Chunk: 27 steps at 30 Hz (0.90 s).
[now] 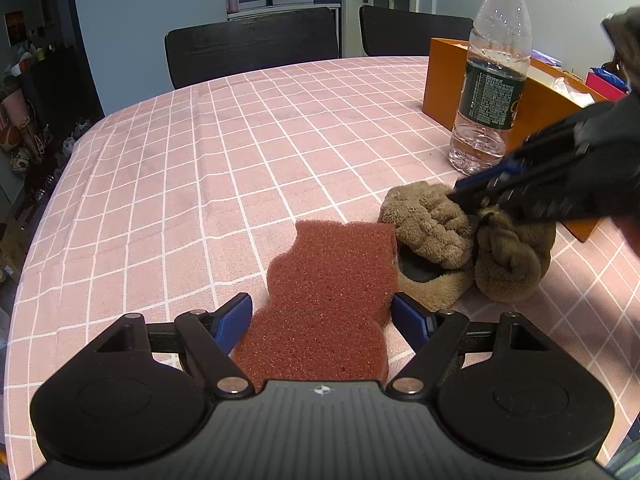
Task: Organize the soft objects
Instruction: 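Grasp the red sponge with the left gripper while the right grips the teddy bear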
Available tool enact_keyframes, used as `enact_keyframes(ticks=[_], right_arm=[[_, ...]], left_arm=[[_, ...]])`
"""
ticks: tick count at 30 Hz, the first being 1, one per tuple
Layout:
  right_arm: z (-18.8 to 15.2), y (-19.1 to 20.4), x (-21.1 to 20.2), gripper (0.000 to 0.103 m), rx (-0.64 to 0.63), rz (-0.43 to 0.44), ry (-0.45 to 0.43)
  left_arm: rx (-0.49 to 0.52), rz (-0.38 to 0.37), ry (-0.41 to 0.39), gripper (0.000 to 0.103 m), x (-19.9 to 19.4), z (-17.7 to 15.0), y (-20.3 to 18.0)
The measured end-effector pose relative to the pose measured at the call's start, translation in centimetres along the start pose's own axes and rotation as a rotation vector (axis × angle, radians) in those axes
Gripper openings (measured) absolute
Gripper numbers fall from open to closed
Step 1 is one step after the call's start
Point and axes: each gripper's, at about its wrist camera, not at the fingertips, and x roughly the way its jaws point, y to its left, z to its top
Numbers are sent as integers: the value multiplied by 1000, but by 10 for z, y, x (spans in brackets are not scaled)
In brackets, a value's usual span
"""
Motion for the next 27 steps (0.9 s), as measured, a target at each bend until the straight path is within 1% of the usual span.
enact_keyframes(ticks=[2, 4, 6, 8, 14, 16, 18, 22, 24, 26, 27], right_arm=[[3, -3, -13, 38, 32, 13, -40], [6, -4, -21, 34, 44, 28, -66], [8, -3, -20, 4, 58, 47, -78], [8, 2, -11, 0, 43, 55, -59], [-2, 7, 20, 0, 4, 63, 30], [-4, 8, 23, 0, -10, 59, 32], [-4, 5, 24, 0, 6, 68, 37], [-4, 2, 24, 0, 17, 76, 35], [-4, 7, 18, 0, -6, 66, 23], [-2, 6, 8, 0, 3, 76, -1], [-2, 5, 2, 3, 14, 81, -19]], left_arm=[[-1, -1, -1, 92, -1, -1, 0], [-8, -4, -1, 92, -1, 0, 1], [-11, -3, -3, 92, 0, 0, 1], [-10, 1, -5, 92, -1, 1, 1], [16, -10, -7, 93, 1, 1, 1], [39, -15, 5, 94, 3, 2, 0], [51, -23, 28, 94, 8, 4, -1], [18, -37, 45, 94, 15, 3, 1], [14, -34, 44, 93, 14, 2, 1], [5, -33, 44, 92, 13, 2, 1], [5, -31, 43, 92, 13, 3, 1]])
